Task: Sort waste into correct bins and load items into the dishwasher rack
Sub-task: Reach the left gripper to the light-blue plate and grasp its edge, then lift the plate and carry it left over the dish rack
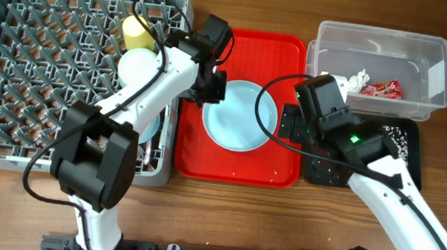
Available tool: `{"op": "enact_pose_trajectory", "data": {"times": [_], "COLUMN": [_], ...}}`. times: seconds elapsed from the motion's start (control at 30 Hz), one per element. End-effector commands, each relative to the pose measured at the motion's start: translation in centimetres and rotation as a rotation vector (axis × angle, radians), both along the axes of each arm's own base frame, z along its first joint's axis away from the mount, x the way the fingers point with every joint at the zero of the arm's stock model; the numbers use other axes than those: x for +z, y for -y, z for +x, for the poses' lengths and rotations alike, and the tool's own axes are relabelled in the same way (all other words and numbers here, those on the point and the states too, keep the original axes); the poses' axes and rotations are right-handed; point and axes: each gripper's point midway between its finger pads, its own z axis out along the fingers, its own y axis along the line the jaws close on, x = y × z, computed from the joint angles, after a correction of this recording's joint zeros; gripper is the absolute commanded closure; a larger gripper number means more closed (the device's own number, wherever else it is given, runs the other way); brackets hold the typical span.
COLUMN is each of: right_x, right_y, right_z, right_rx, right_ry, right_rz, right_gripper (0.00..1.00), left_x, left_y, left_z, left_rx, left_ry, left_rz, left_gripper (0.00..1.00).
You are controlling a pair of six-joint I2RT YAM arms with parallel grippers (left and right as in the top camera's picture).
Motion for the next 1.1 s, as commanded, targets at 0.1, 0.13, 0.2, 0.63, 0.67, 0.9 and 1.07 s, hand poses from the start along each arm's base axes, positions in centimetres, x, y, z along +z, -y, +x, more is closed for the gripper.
{"op": "enact_pose_trajectory", "data": {"times": [0.1, 0.13, 0.2, 0.63, 0.67, 0.9, 1.07], "right_x": [0.5, 0.4, 0.5, 0.4, 0.4, 0.5, 0.5], "right_y": [0.3, 0.3, 0.3, 0.3, 0.3, 0.3, 0.3], "right_z": [0.3, 0.3, 0.3, 0.3, 0.3, 0.3, 0.3], "right_rx": [-0.012, -0.012, -0.012, -0.012, -0.012, -0.012, -0.012], "right_ry": [0.017, 0.017, 0.017, 0.017, 0.017, 0.017, 0.017], "right_rz": [-0.01, -0.01, -0.01, -0.01, -0.01, -0.01, -0.01], "right_gripper": [0.0, 0.0, 0.0, 0.0, 0.0, 0.0, 0.0], "left_x": [-2.6, -2.9, -3.4, -7.6, -7.8, -7.6, 0.5], "left_y": [-0.1, -0.5, -0.6, -0.2, 0.5, 2.0, 1.3], "left_z": [-0.3, -0.1, 0.2, -1.1, -1.6, -1.9, 1.2], "left_rx": [-0.031, -0.03, -0.029, -0.004, -0.017, -0.064, -0.029], "left_ry": [0.049, 0.071, 0.098, 0.107, 0.09, 0.116, 0.306], "left_rz": [0.067, 0.096, 0.116, 0.051, 0.015, 0.005, 0.017], "left_gripper": [0.65, 0.64, 0.65, 0.76, 0.78, 0.96, 0.96]}}
